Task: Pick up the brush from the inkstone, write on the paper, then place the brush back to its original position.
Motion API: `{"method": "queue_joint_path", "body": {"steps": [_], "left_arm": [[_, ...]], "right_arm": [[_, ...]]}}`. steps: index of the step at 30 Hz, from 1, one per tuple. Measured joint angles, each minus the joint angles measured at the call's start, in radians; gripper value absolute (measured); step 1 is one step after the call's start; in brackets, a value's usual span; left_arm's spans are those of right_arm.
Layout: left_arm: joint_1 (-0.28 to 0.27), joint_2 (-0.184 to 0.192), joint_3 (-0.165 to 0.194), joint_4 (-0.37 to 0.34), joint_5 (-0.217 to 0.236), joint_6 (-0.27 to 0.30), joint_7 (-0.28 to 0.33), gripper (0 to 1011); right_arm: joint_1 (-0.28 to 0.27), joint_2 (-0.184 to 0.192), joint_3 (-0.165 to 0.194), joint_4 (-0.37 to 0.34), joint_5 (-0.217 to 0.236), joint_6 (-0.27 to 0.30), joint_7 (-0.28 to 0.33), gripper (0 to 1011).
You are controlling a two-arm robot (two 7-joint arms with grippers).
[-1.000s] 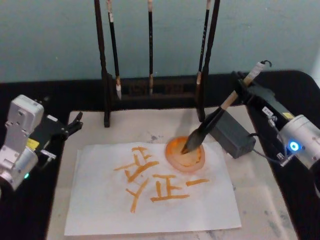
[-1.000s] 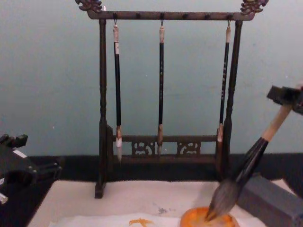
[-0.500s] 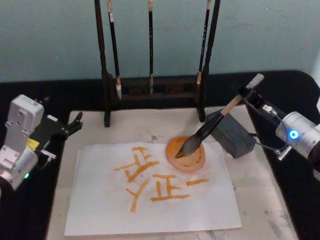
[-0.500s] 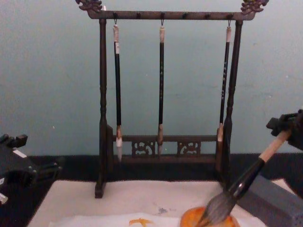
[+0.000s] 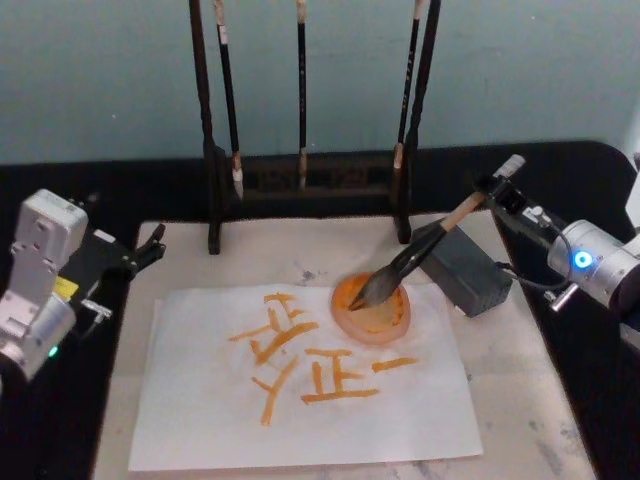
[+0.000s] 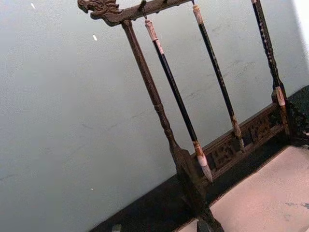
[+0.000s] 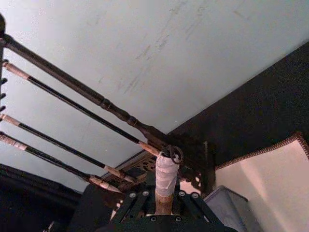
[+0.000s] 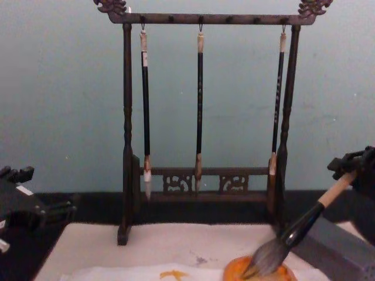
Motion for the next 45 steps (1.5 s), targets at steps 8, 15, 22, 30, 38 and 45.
{"method": "queue_joint_path", "body": {"steps": [8,15,22,30,38,45], "left_arm": [[0.0,0.0,0.0,0.0,0.0,0.0,0.0,1010],[0.0,0.0,0.0,0.0,0.0,0.0,0.0,1010],[0.0,0.0,0.0,0.0,0.0,0.0,0.0,1010],[0.0,0.0,0.0,0.0,0.0,0.0,0.0,1010],[0.0,0.0,0.0,0.0,0.0,0.0,0.0,1010],[0.0,0.0,0.0,0.0,0.0,0.0,0.0,1010]], "right_arm": [[0.052,0.01,-0.03,0.083,0.004,-0.011,0.022,168],[0.066,0.019,-0.045,0.114,0.016,-0.018,0.027,168],[0.069,0.026,-0.056,0.121,0.038,-0.014,0.028,168],[0.068,0.03,-0.07,0.12,0.057,-0.015,0.022,168],[0.074,0.034,-0.09,0.129,0.067,-0.03,0.012,168],[0.075,0.043,-0.106,0.131,0.072,-0.043,0.004,168]]}}
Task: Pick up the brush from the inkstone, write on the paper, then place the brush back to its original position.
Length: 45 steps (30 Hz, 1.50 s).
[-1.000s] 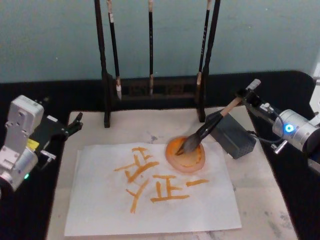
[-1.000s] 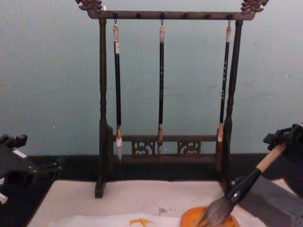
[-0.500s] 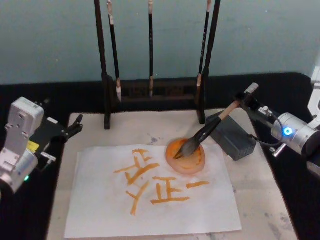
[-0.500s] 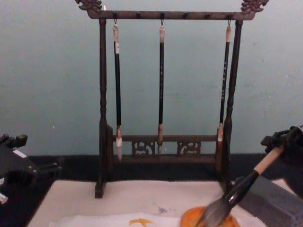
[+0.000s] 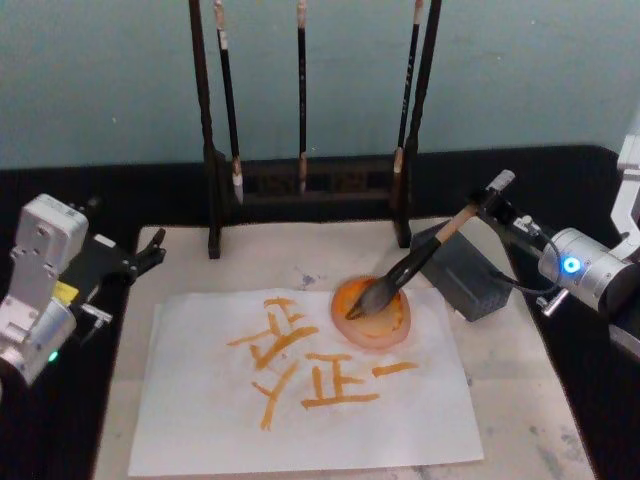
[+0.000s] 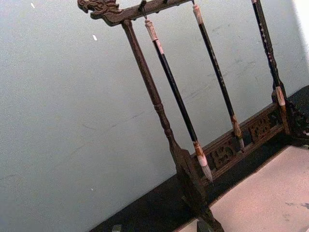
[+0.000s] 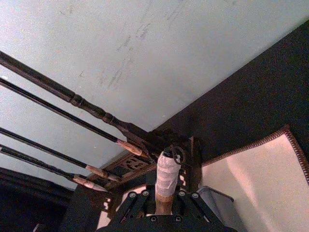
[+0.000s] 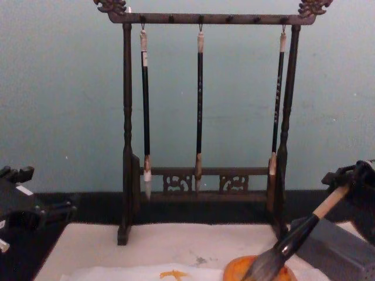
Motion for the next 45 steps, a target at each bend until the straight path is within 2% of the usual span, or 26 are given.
{"method": "queue_joint_path", "body": {"steps": [11,17,18,20,31,38,45], "left_arm": [[0.0,0.0,0.0,0.0,0.0,0.0,0.0,1010],[0.0,0.0,0.0,0.0,0.0,0.0,0.0,1010],[0.0,0.0,0.0,0.0,0.0,0.0,0.0,1010],[0.0,0.0,0.0,0.0,0.0,0.0,0.0,1010],[0.0,0.0,0.0,0.0,0.0,0.0,0.0,1010],[0.0,0.0,0.0,0.0,0.0,0.0,0.0,1010],[0.0,0.0,0.0,0.0,0.0,0.0,0.0,1010]], "right_arm": [[0.0,-0.001,0.001,-0.001,-0.001,0.0,0.0,169],[0.0,-0.001,0.002,-0.001,-0.001,0.001,0.0,326],[0.0,-0.001,0.002,-0.001,-0.001,0.001,0.0,390],[-0.001,-0.001,0.003,-0.001,-0.001,0.001,0.0,425],[-0.001,-0.002,0.004,-0.001,-0.001,0.002,0.0,805],[-0.001,-0.002,0.004,-0.001,-0.001,0.002,0.0,985],[-0.001,-0.002,0.004,-0.001,-0.001,0.002,0.0,1000]]}}
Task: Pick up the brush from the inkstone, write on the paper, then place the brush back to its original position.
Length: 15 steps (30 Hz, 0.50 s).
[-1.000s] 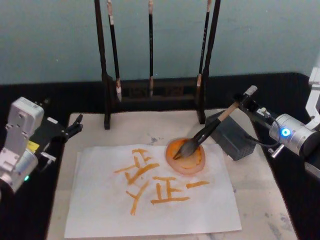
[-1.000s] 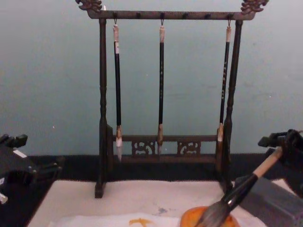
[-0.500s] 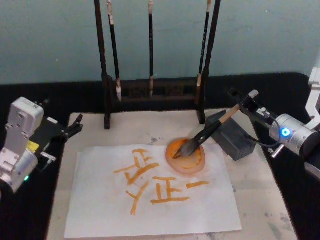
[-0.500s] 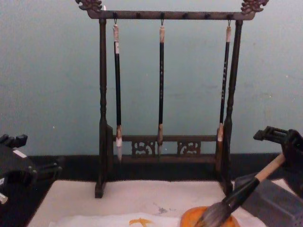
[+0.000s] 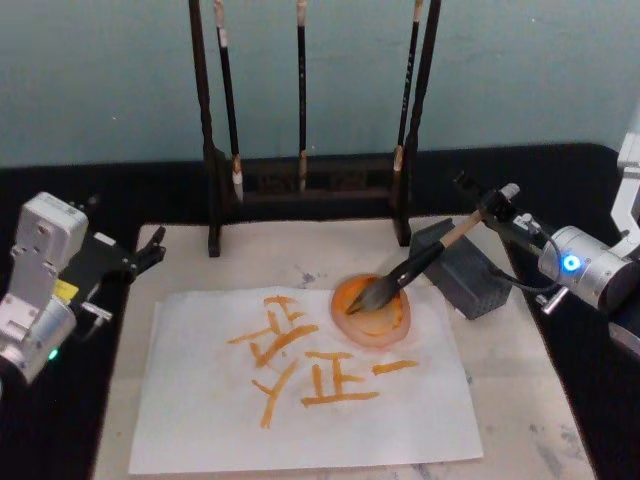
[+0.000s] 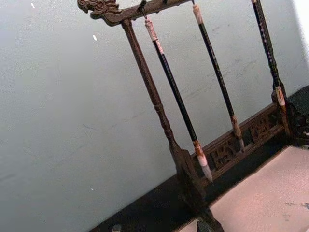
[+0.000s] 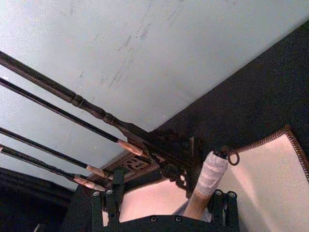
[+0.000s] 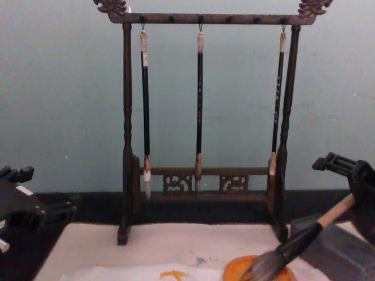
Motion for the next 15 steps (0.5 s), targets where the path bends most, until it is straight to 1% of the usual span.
{"method": "queue_joint_path", "body": {"steps": [8,15], "left_arm": [[0.0,0.0,0.0,0.0,0.0,0.0,0.0,1010],[0.0,0.0,0.0,0.0,0.0,0.0,0.0,1010]], "right_arm": [[0.0,0.001,-0.001,0.0,0.001,-0.001,0.0,1000],[-0.004,0.02,-0.021,0.003,0.016,-0.021,-0.003,1000]]}}
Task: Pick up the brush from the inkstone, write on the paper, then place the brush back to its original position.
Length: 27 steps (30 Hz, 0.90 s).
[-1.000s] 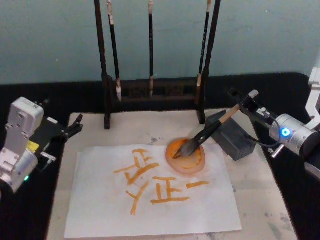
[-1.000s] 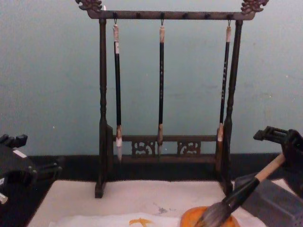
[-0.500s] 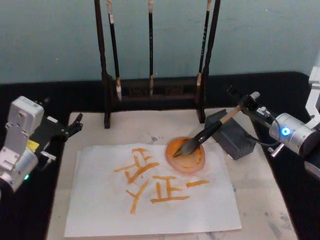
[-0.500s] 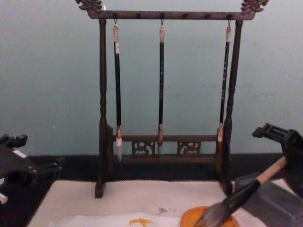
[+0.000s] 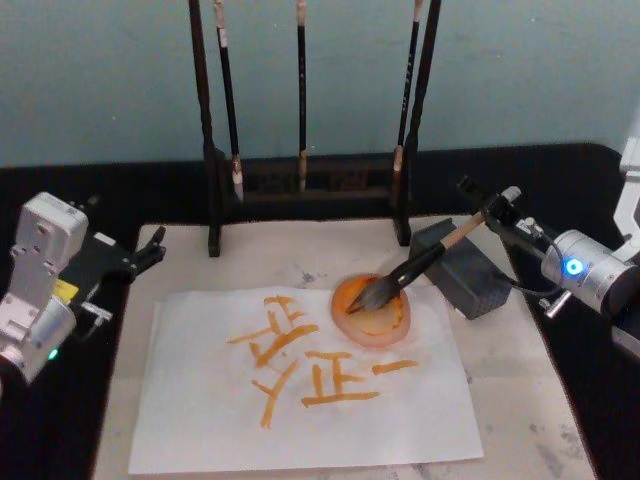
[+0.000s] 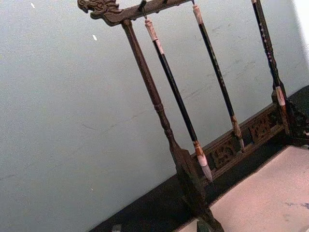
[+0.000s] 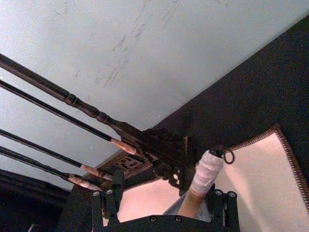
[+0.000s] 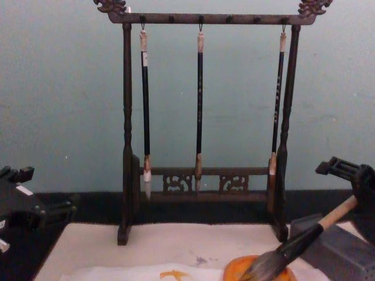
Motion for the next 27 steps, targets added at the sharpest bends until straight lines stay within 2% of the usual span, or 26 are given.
{"method": "queue_joint_path", "body": {"steps": [16,21,27], "left_arm": [[0.0,0.0,0.0,0.0,0.0,0.0,0.0,1010],[0.0,0.0,0.0,0.0,0.0,0.0,0.0,1010],[0.0,0.0,0.0,0.0,0.0,0.0,0.0,1009]], "right_arm": [[-0.036,0.045,-0.024,-0.04,0.025,-0.033,-0.016,1000],[-0.071,0.073,-0.022,-0.09,0.042,-0.034,-0.019,1000],[-0.154,0.129,0.001,-0.195,0.085,-0.032,-0.026,1000]]}}
